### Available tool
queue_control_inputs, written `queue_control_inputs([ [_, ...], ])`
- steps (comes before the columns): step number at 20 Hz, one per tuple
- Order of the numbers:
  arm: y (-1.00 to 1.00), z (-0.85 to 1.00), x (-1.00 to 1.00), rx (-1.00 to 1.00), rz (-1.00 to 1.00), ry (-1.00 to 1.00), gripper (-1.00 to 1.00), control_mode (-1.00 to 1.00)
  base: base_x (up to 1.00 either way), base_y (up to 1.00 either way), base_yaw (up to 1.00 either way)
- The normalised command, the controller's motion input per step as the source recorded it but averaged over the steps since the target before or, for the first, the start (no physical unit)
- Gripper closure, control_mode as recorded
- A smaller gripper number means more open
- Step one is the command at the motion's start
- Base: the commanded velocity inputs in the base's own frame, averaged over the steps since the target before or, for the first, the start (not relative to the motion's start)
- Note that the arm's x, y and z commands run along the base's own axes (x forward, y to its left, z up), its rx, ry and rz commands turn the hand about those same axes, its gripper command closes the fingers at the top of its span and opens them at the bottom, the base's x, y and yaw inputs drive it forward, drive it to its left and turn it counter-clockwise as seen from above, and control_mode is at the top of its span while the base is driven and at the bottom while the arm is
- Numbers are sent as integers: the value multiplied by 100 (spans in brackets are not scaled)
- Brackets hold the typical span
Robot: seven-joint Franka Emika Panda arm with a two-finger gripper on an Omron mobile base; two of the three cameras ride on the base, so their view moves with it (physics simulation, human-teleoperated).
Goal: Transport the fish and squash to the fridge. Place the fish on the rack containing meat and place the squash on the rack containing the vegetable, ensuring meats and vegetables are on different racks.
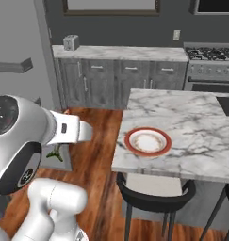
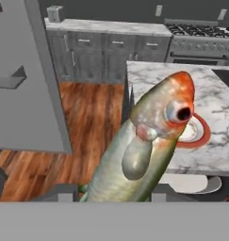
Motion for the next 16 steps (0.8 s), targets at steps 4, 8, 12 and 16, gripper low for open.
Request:
queue_control_inputs([
  [4, 0, 0, 0, 0, 0, 0, 100, 100, -21, 100, 24],
  [8, 0, 0, 0, 0, 0, 0, 100, 100, 6, 100, 52],
  [12, 0, 0, 0, 0, 0, 0, 100, 100, 0, 86, 68],
  [16, 0, 0, 0, 0, 0, 0, 100, 100, 0, 29, 81],
])
